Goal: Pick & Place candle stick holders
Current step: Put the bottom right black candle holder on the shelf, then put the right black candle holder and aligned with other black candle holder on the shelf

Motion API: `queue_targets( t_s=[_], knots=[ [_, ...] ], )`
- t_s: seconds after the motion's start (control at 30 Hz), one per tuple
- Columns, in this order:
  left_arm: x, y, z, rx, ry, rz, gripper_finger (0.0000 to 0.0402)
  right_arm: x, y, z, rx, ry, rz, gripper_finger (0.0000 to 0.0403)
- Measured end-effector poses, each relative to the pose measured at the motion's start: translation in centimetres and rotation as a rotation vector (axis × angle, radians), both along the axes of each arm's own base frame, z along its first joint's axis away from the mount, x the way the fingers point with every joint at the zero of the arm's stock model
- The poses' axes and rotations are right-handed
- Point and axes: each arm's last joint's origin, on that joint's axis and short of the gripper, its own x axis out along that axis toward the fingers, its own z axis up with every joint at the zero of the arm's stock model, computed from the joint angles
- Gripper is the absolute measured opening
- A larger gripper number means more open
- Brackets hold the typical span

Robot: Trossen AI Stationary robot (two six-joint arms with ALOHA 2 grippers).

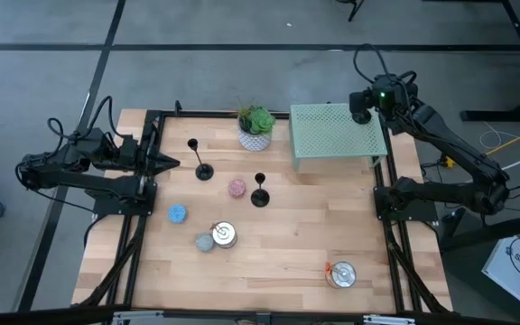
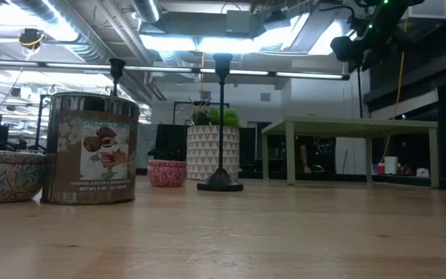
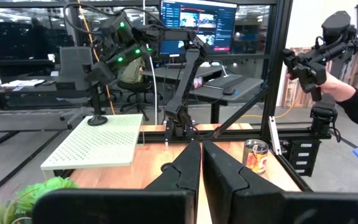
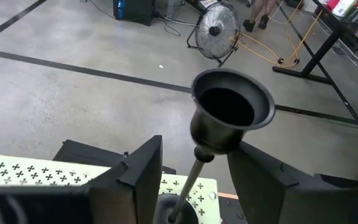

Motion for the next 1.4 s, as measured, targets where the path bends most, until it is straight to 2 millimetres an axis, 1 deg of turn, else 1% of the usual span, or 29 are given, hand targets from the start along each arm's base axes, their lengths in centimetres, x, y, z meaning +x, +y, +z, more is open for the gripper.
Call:
queue_targets(
  t_s=[0.6,0.8,1.07,1.2,1.4],
  knots=[
    [0.0,0.0,0.0,0.0,0.0,0.0,0.0009,-0.3,0.3,-0.1,0.021,-0.009,-0.012,0.0183],
    [0.0,0.0,0.0,0.0,0.0,0.0,0.0013,-0.4,0.5,-0.4,0.047,-0.002,-0.019,0.0183],
    [0.0,0.0,0.0,0.0,0.0,0.0,0.0008,-0.4,1.2,-1.0,0.106,0.006,-0.03,0.0183],
    [0.0,0.0,0.0,0.0,0.0,0.0,0.001,-0.1,1.7,-1.2,0.131,0.011,-0.003,0.0183],
    [0.0,0.0,0.0,0.0,0.0,0.0,0.0013,0.6,2.9,-1.6,0.209,0.005,0.099,0.0183]
  ],
)
